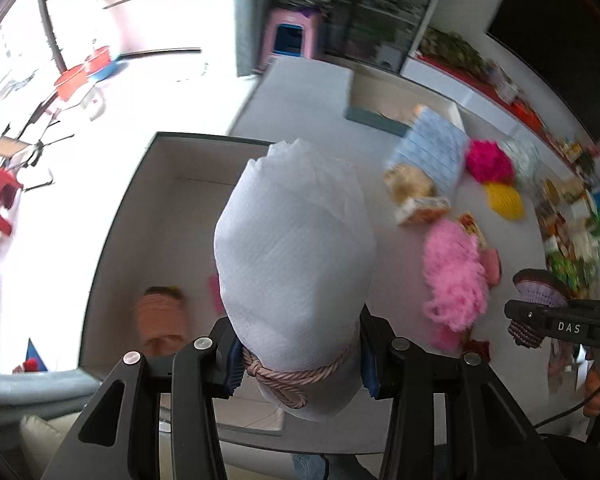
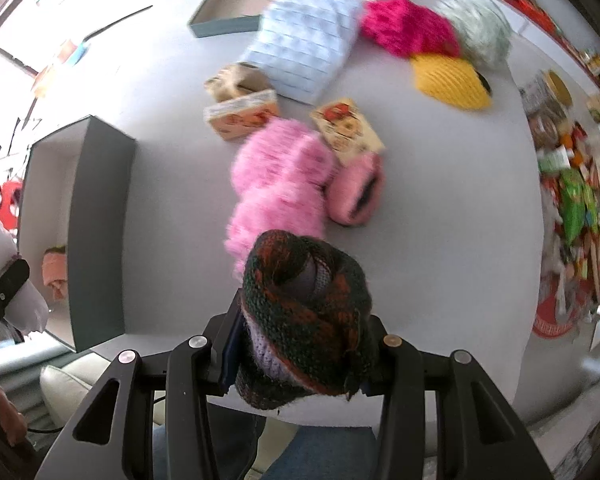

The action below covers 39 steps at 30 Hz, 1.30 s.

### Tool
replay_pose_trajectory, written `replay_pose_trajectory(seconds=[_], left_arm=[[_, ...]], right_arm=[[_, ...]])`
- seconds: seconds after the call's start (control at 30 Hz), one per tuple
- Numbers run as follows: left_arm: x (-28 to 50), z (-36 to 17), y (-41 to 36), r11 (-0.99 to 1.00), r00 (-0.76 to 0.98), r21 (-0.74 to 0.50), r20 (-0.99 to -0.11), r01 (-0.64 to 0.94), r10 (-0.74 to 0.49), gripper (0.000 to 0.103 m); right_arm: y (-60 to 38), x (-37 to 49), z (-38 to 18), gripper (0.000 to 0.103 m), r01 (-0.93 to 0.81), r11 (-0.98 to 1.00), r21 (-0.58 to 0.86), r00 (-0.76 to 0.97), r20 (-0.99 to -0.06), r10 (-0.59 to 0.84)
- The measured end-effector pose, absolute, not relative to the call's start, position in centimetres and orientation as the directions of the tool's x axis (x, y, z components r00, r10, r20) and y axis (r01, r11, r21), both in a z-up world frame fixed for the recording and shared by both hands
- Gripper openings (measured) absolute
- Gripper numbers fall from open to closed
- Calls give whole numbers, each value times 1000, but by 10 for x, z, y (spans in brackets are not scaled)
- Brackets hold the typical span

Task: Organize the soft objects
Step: 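Carry the white bundle and striped hat with both grippers toward the box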

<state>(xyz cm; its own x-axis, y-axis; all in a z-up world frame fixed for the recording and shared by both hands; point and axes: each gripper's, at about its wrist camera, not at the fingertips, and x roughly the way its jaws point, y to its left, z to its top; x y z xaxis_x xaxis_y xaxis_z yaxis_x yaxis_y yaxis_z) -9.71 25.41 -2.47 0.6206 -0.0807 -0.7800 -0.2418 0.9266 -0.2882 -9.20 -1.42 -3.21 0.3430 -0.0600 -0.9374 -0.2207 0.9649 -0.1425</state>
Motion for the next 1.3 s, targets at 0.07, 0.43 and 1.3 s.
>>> replay_pose_trajectory(seconds=[0.07, 0.43, 1.3], left_arm=[[-103, -27, 266, 915, 622, -296, -780, -276, -64, 46], [-131, -47, 325, 829, 610, -341, -793, -443, 0, 46], [-89, -80, 367, 776, 530, -322, -848, -542, 18, 46]], right_arm=[[0, -91, -31, 48, -252, 956, -153, 348, -936, -58], [96, -88, -29, 48, -439, 883, -167, 348, -937, -4], [256, -84, -60, 47, -648, 748, -142, 286, -956, 66]])
